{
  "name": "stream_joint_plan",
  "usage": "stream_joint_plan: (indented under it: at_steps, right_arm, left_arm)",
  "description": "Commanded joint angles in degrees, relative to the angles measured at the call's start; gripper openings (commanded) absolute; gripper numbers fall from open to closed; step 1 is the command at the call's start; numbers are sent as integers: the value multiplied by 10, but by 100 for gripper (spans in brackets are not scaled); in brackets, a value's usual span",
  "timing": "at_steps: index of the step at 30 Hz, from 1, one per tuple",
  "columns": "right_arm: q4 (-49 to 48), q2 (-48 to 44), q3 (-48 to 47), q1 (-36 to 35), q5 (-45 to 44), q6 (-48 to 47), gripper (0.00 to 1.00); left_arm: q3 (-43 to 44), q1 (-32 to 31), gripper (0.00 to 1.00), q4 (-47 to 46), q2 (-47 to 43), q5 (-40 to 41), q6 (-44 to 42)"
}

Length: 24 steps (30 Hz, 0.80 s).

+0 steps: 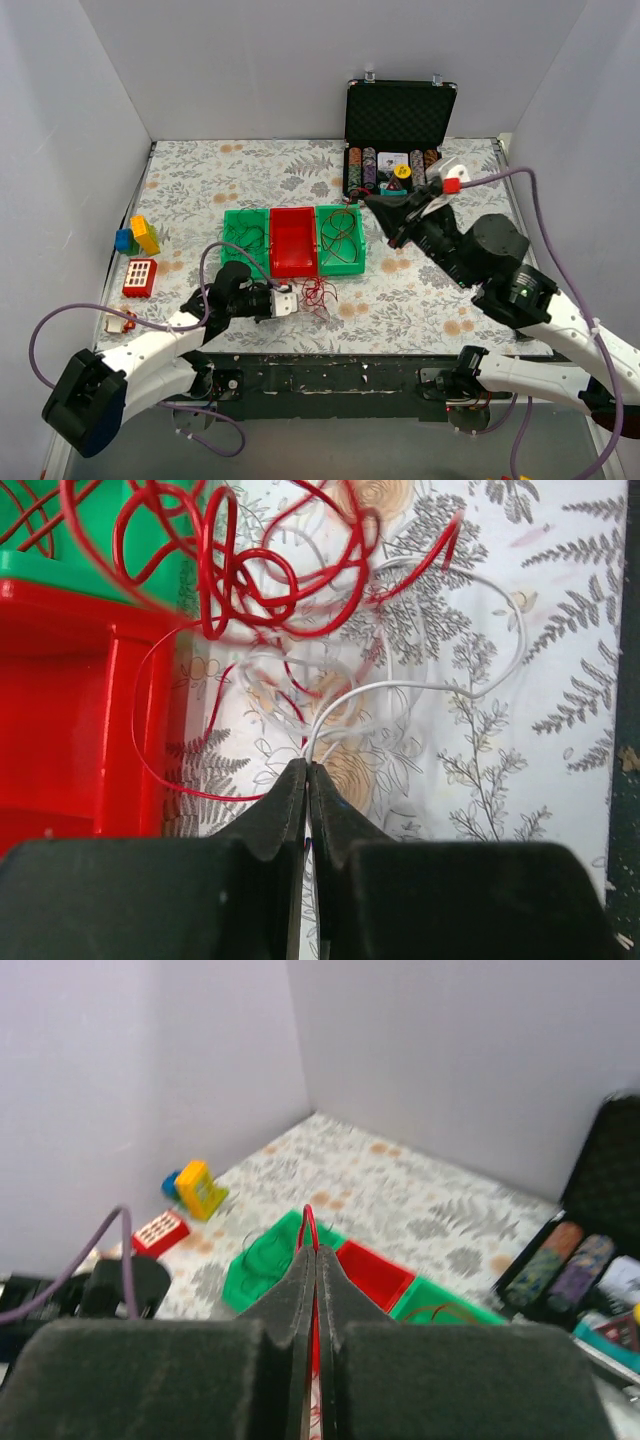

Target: Untangle the cables

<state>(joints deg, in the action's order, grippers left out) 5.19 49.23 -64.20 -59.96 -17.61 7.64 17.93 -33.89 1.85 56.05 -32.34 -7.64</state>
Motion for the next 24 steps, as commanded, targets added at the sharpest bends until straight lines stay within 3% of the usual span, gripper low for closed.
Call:
stream_joint_plan:
  at_steps: [1, 11, 24]
  right_arm:
    - [-20, -2, -80, 1, -90, -97, 1]
    - [-46, 54, -197, 1, -144, -205, 1]
    - [-209, 104, -326, 1, -197, -353, 1]
  left_arm:
    - [-32, -7, 0, 35, -51, 3, -67]
    - [-73, -11, 0, 86, -111, 17, -146]
    - [-116, -11, 0, 151, -201, 58, -235]
